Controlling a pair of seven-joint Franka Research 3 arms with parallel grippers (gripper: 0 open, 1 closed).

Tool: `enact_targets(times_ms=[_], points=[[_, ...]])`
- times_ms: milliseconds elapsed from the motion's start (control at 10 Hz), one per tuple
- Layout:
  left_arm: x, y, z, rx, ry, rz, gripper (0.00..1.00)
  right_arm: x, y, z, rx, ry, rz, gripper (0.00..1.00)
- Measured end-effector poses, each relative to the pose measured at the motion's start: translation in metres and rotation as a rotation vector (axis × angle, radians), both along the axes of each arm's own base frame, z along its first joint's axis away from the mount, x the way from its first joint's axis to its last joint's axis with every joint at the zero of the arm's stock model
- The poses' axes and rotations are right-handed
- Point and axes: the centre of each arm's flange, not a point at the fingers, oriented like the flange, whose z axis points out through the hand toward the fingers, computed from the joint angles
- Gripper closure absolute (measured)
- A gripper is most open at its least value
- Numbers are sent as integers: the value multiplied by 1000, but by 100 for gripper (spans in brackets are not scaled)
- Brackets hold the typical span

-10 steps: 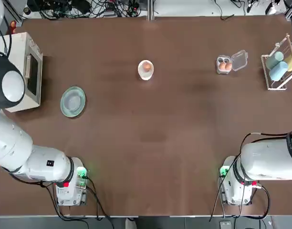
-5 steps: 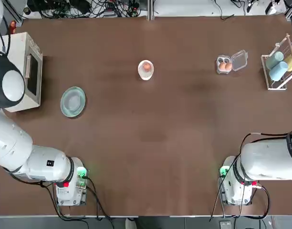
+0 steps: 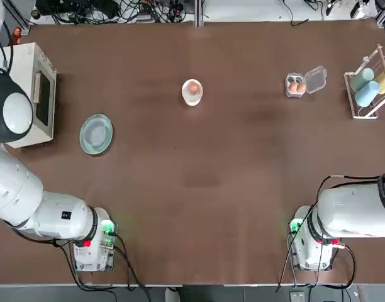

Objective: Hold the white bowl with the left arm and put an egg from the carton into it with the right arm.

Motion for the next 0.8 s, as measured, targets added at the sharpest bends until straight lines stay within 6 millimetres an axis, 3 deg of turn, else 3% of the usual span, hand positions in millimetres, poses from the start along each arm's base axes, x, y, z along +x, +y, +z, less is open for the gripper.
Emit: enact_targets(times_ms=[800], points=[[1,5,3,4,-5,-81,0,0,1,0,0,0,1,0]])
